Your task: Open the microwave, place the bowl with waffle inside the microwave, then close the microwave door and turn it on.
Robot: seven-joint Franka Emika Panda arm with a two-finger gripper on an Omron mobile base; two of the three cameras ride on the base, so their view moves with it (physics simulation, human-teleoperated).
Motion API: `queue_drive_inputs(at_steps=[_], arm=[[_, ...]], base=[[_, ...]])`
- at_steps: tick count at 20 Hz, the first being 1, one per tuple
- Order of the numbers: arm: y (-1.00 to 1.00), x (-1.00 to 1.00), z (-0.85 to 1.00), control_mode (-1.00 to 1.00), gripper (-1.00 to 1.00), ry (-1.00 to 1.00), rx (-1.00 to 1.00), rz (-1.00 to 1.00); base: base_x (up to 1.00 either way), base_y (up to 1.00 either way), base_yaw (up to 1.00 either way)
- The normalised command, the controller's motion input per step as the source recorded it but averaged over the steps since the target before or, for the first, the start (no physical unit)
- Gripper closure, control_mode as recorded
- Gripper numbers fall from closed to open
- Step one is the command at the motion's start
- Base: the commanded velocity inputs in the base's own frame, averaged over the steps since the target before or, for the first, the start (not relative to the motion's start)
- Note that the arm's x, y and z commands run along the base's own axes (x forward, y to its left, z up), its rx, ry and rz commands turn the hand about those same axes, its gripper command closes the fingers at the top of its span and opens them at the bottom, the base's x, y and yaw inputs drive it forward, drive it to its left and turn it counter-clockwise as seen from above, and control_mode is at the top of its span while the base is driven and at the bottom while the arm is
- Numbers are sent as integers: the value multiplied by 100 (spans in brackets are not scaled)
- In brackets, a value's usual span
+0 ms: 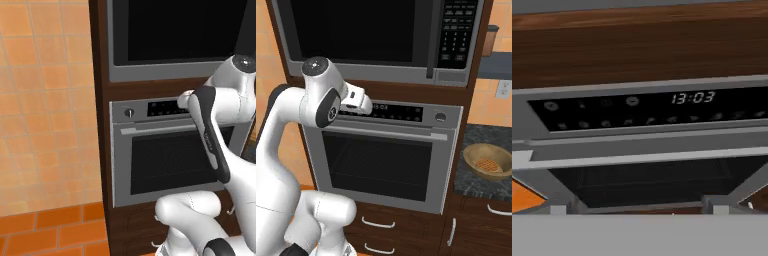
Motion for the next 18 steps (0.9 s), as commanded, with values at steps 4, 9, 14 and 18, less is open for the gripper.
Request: queue_drive_inputs(at_steps=[4, 9, 14, 18], arm=[[-57, -30, 84, -100, -100, -20, 0, -13], [-62, -56, 82, -100, -100, -17, 0, -11], [-62, -43, 77, -100, -100, -12, 0, -11], [-70, -8, 31, -100, -100, -2, 0, -18]], base=[[0, 0, 0], [0, 0, 0], [0, 0, 0], [0, 0, 0]])
